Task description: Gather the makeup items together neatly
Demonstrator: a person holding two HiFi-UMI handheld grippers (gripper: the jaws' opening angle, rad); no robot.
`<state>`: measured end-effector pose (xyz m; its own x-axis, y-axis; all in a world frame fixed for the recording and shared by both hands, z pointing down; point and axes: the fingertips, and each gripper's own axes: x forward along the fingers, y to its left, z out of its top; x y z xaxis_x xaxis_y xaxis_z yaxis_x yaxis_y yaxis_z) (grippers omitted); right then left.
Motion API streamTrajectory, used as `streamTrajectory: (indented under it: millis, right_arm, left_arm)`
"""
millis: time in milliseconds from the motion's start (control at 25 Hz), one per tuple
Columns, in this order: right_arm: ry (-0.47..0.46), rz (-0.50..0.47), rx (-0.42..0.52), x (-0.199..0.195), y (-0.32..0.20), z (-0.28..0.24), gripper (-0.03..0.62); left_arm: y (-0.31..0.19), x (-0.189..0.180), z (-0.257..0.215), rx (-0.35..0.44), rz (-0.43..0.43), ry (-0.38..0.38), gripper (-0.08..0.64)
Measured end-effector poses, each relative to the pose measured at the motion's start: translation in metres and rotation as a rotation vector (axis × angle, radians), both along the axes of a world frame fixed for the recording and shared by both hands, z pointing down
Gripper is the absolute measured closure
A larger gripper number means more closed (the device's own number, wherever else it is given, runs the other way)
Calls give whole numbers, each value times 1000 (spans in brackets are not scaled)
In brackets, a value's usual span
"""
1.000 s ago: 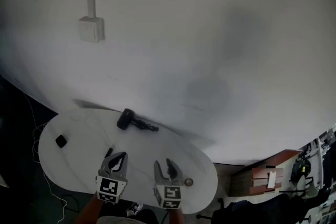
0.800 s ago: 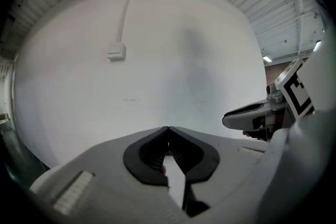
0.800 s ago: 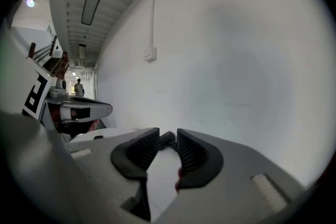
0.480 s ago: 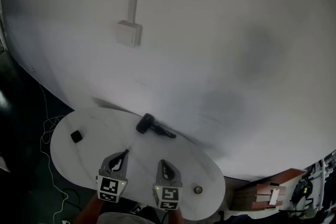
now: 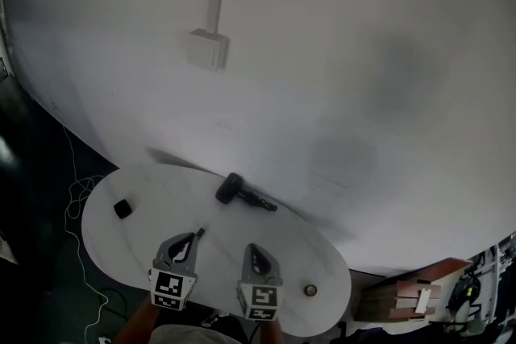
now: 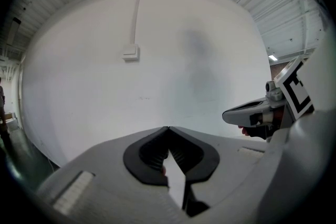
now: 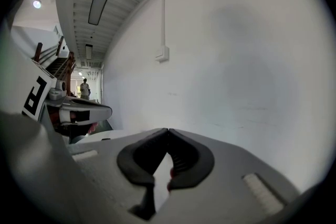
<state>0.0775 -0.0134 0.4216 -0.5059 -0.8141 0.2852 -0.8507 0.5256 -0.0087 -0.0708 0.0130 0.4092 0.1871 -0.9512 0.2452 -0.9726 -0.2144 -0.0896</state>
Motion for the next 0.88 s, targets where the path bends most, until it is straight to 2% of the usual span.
streamTrajectory:
  millis: [360, 880]
  right_arm:
    - [11, -66, -48, -41, -5, 19, 588]
    - [78, -208, -181, -109, -16, 101, 588]
  left_arm:
    - [3, -35, 21, -57, -50, 9, 549]
    - [4, -87, 95, -200, -121, 39, 549]
